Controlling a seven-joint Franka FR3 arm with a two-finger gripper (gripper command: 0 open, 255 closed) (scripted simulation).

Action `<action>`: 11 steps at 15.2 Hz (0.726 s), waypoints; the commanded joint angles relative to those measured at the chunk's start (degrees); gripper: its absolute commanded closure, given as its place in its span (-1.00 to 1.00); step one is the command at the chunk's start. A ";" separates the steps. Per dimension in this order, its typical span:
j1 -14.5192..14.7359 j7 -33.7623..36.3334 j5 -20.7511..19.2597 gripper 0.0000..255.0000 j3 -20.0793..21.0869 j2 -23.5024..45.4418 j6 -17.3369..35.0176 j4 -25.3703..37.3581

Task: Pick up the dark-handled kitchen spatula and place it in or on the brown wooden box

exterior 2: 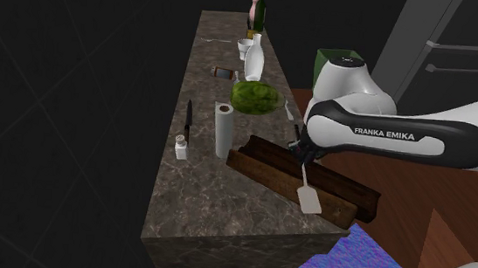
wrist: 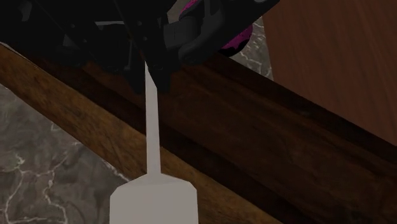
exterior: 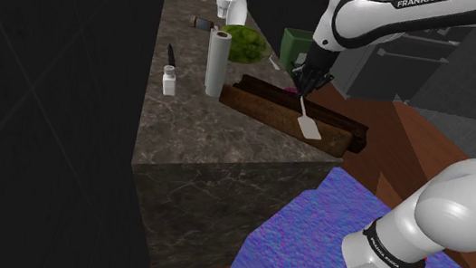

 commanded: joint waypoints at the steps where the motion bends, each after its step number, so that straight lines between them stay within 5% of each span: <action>1: 0.00 0.02 -0.01 1.00 0.01 0.27 0.48 -0.18; 6: 0.00 0.02 -0.01 1.00 0.01 0.27 0.48 -0.18; 7: 0.00 0.02 -0.01 -1.00 0.01 0.27 0.48 -0.17; 11: 0.00 0.02 -0.01 -1.00 0.01 0.27 0.48 -0.17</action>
